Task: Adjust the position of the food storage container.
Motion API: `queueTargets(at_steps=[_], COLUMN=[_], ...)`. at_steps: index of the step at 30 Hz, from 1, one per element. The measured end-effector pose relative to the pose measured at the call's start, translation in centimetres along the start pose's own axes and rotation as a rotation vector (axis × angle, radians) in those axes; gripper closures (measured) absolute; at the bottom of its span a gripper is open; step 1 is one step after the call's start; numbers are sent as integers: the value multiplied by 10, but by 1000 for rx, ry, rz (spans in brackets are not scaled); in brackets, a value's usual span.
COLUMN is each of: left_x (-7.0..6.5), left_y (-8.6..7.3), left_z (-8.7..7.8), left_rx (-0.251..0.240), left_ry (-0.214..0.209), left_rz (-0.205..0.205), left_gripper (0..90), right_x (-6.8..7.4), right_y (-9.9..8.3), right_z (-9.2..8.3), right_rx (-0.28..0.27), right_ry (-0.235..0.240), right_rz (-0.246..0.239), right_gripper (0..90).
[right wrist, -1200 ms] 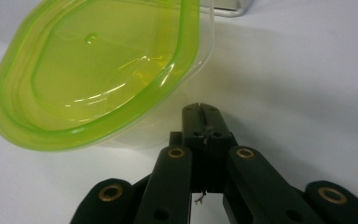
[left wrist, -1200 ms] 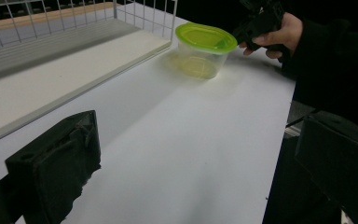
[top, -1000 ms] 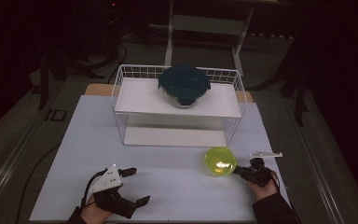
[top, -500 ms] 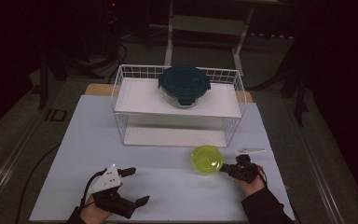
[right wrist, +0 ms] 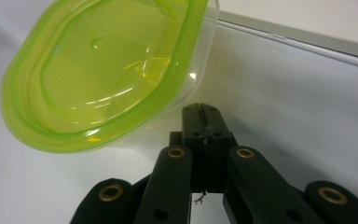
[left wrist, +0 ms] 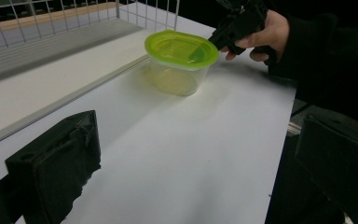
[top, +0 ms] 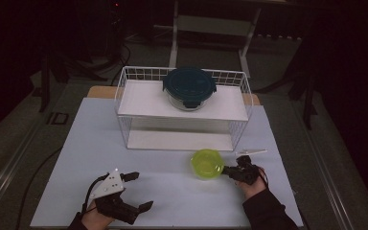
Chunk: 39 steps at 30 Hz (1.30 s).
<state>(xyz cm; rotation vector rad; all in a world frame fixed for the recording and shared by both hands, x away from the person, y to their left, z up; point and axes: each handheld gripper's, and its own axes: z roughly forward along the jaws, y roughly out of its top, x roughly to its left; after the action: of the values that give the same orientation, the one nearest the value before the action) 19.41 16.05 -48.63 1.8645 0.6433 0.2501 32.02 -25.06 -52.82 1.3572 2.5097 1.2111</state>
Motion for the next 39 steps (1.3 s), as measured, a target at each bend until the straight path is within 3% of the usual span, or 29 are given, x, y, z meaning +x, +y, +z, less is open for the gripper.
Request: queueTargets(at_steps=[17, 39], left_x=[0, 0], left_y=[0, 0], left_z=[-1, -1], left_rx=[-2, 0], left_ry=[-2, -3], left_rz=[1, 0], left_gripper=[0, 0], right_x=[38, 58], right_y=[13, 29], right_z=[31, 55], right_rx=[45, 60], right_ry=[84, 97], right_rz=[-71, -115], right_gripper=[900, 900])
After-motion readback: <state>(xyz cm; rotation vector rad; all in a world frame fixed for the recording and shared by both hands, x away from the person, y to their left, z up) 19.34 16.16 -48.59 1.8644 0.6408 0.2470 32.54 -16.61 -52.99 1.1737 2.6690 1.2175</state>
